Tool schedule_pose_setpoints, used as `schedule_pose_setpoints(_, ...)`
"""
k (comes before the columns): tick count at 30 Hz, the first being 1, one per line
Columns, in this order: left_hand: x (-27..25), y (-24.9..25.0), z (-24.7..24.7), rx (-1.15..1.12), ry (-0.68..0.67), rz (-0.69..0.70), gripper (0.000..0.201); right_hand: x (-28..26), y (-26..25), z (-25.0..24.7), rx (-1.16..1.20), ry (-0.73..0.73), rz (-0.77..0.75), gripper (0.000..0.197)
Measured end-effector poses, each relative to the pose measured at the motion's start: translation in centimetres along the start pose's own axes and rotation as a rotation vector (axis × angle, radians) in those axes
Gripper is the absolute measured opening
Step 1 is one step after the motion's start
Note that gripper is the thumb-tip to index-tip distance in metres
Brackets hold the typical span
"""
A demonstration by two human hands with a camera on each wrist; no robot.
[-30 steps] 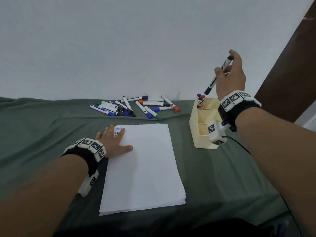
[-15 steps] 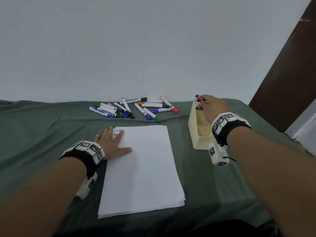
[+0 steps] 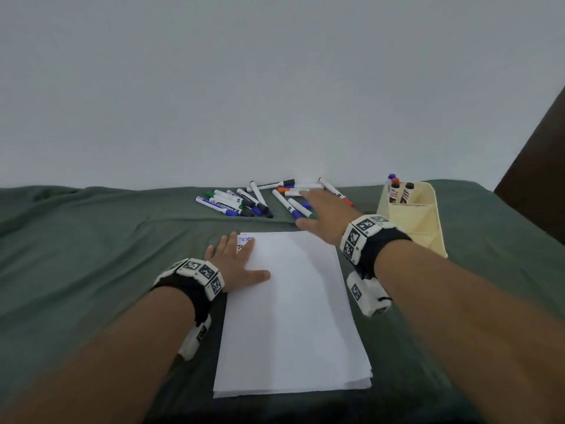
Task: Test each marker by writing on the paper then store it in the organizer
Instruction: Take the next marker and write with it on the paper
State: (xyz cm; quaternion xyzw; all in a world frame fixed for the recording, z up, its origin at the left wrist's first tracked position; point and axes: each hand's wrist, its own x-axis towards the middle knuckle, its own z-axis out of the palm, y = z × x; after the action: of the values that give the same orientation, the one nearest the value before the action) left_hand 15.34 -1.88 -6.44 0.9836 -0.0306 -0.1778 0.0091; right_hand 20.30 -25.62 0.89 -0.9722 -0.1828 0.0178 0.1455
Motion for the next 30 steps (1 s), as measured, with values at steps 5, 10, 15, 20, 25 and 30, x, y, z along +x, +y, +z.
schedule_pose_setpoints(5,0.1,0.1,0.1,-0.007,0.014,0.006,0.097,0.0,0.1,5.6,-0.160,-0.323,0.056,0.089)
schedule_pose_setpoints(10,0.9,-0.5,0.8,-0.024,0.043,0.009,0.100,-0.4,0.9,7.5,-0.195,-0.359,0.041,0.091)
schedule_pose_setpoints(15,3.3,-1.9,-1.8,0.025,0.248,0.020,0.088,-0.4,0.8,7.3,-0.208,-0.375,0.035,0.092)
schedule_pose_setpoints(20,6.8,-3.4,-5.4,0.069,0.293,0.088,0.058,-0.4,0.8,7.1,-0.173,-0.386,0.045,0.093)
schedule_pose_setpoints(25,9.7,-1.8,-7.4,0.139,0.310,0.165,0.052,-0.2,1.0,7.1,-0.156,-0.407,0.046,0.096)
schedule_pose_setpoints(30,11.2,-0.5,-8.1,0.143,0.288,0.149,0.042,-0.1,1.2,7.1,-0.132,-0.401,0.039,0.098)
